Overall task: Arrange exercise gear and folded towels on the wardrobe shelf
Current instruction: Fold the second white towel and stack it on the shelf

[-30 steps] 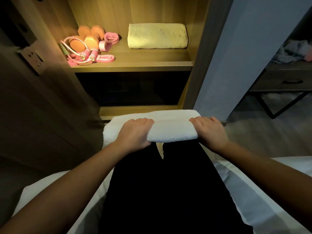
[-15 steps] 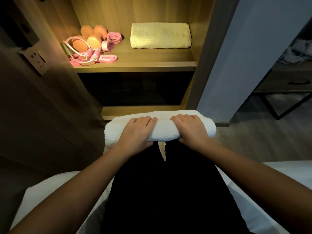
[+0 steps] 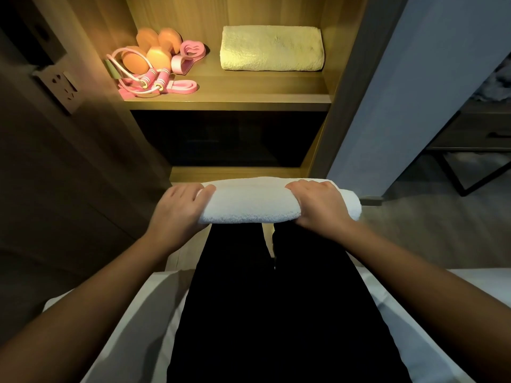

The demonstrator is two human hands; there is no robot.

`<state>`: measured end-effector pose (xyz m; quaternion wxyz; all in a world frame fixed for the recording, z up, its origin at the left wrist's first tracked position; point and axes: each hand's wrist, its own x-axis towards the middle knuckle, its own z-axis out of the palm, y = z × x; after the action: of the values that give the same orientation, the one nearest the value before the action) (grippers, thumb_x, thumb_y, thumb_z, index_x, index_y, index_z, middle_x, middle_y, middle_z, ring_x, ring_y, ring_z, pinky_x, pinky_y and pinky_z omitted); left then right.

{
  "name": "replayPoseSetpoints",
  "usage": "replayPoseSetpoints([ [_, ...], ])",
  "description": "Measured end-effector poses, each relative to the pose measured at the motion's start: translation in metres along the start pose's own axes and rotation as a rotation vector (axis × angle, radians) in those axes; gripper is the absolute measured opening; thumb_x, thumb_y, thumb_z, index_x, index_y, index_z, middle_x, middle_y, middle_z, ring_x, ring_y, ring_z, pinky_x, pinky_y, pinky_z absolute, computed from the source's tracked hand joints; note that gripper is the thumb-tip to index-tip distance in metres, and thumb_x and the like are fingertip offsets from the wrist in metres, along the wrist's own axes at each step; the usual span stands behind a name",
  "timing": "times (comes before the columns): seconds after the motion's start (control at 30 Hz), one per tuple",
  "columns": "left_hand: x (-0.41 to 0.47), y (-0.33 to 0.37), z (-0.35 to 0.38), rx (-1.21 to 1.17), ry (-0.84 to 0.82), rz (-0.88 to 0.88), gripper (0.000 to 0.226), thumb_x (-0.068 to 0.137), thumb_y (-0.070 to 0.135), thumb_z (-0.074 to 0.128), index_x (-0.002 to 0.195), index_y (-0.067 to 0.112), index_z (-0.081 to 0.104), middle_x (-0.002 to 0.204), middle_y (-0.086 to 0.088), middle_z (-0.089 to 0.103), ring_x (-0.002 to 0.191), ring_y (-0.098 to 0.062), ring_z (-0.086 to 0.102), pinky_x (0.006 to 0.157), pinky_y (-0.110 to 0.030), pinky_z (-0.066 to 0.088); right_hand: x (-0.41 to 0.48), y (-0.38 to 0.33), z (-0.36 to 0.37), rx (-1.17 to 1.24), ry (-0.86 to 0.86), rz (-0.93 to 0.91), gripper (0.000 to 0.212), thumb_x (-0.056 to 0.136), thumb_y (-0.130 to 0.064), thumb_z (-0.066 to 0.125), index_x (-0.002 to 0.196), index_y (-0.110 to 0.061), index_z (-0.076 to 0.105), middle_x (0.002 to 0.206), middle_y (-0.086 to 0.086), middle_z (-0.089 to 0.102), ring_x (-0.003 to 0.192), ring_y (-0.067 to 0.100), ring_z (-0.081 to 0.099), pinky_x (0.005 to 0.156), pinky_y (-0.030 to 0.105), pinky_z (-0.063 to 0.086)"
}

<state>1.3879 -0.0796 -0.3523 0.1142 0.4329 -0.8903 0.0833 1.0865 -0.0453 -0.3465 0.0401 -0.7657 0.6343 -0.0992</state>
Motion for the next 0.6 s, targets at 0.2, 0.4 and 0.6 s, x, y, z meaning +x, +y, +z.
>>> replayPoseSetpoints([
  [0.2,0.008,0.005,-0.006,-0.052,-0.066,-0.024,0.069,0.067,0.037,0.085,0.124,0.008,0.057,0.108,-0.012,0.064,0.095,-0.033,0.062,0.077,-0.041,0.048,0.0,0.005,-0.001,0.025,-0.005,0.028,0.045,0.08,-0.046,0.071,0.12,-0.031,0.058,0.121,-0.007,0.065,0.111,0.017,0.059,0.099,0.038,0.043],
  [0.4,0.039,0.053,0.006,-0.035,-0.149,0.029,0.082,0.081,0.051,0.068,0.146,0.022,0.029,0.133,-0.001,0.051,0.12,-0.022,0.049,0.106,-0.04,0.034,0.008,0.002,-0.002,-0.013,-0.054,-0.023,0.047,0.079,-0.05,0.07,0.119,-0.031,0.053,0.119,-0.007,0.063,0.109,0.017,0.058,0.095,0.037,0.043],
  [0.6,0.061,0.044,0.012,-0.071,-0.05,0.062,0.064,0.076,0.049,0.072,0.13,0.024,0.045,0.116,0.001,0.062,0.103,-0.02,0.059,0.084,-0.034,0.045,0.012,0.017,-0.013,-0.069,-0.187,0.009,0.069,0.073,-0.057,0.073,0.129,-0.033,0.041,0.122,-0.006,0.057,0.111,0.02,0.056,0.094,0.041,0.042],
])
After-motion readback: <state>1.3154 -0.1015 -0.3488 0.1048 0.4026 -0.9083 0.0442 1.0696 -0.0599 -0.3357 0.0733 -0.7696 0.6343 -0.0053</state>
